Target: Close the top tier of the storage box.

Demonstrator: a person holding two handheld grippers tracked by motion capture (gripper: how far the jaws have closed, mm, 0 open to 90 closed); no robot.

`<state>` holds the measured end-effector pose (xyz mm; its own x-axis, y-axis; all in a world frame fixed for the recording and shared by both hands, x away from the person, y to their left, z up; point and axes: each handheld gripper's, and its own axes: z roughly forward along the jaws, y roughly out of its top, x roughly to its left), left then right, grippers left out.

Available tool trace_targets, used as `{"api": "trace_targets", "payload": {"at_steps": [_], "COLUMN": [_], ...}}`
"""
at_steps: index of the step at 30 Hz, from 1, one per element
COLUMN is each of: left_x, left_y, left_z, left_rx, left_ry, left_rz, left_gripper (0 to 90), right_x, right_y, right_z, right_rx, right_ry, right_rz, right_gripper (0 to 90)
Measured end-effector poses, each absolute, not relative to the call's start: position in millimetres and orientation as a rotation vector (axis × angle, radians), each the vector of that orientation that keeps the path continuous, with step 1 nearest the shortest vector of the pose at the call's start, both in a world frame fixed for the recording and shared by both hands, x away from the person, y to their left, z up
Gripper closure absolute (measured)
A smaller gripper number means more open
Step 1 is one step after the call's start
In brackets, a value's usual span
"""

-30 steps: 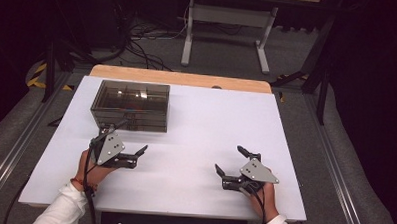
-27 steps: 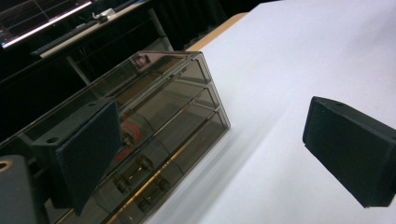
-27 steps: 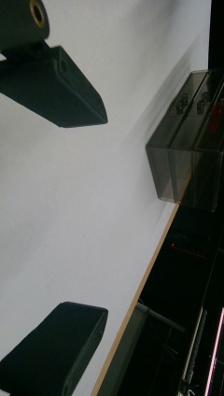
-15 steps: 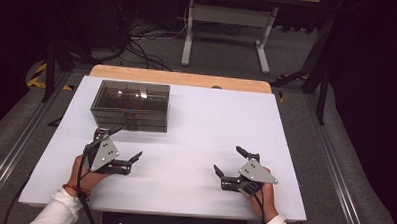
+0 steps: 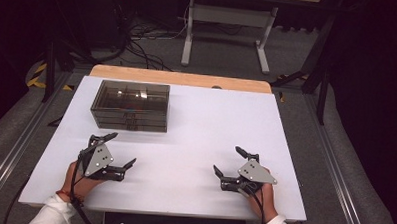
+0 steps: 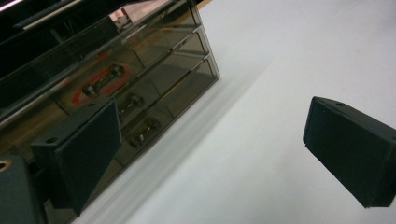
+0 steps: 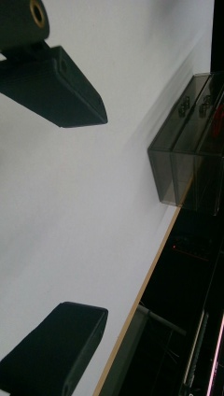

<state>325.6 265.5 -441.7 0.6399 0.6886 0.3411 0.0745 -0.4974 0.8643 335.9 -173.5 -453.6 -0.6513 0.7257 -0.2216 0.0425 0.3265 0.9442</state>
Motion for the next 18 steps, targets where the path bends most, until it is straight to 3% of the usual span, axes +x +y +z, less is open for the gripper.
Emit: {"api": "trace_targets", "payload": {"at_steps": [18], "left_x": [313], "left_y": [288], "left_z": [-458], "left_rx": [1.942], "left_ry": [0.687], "left_rz": [0.801], "left_gripper": [1.5], "right_x": [336], "right_y": [-174], "right_z": [-456], "right_rx": [0.696], "right_ry": [1.957], "right_rz": [1.359], "right_gripper": [7.7]}}
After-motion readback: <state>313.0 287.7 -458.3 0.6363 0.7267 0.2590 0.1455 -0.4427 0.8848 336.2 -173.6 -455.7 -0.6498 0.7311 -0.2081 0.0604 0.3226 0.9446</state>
